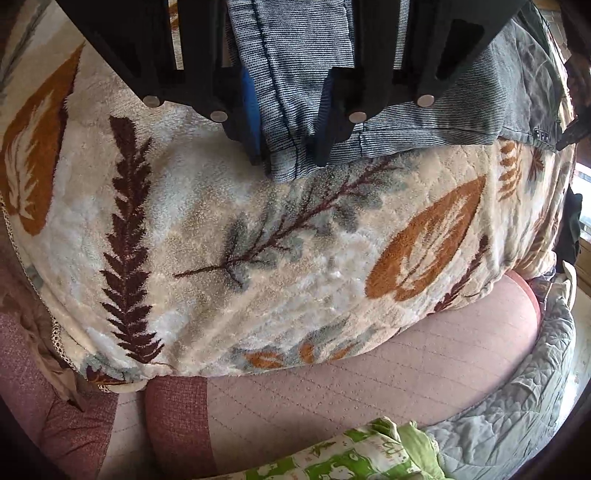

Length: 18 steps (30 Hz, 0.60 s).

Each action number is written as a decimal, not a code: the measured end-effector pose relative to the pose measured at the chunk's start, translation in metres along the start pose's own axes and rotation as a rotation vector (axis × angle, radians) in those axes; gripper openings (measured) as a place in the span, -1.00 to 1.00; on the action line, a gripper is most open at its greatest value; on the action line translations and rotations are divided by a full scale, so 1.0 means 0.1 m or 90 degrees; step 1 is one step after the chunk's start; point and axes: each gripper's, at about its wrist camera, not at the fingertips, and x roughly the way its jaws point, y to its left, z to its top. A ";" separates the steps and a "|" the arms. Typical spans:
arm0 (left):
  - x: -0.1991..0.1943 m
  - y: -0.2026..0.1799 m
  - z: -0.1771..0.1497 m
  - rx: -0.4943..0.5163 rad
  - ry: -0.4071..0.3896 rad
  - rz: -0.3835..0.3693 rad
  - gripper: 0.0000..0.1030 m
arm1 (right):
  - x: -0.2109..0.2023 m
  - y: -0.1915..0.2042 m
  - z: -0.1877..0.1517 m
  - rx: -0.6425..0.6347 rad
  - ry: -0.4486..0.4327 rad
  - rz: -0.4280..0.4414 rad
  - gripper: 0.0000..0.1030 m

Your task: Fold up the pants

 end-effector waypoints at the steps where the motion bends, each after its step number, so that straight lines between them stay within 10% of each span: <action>1: 0.01 0.03 0.01 -0.008 0.002 -0.006 -0.59 | -0.01 0.01 0.00 -0.002 -0.002 -0.002 -0.50; 18: 0.11 0.05 0.08 -0.049 0.015 -0.050 -0.87 | -0.13 0.15 -0.02 -0.029 -0.007 -0.011 -0.63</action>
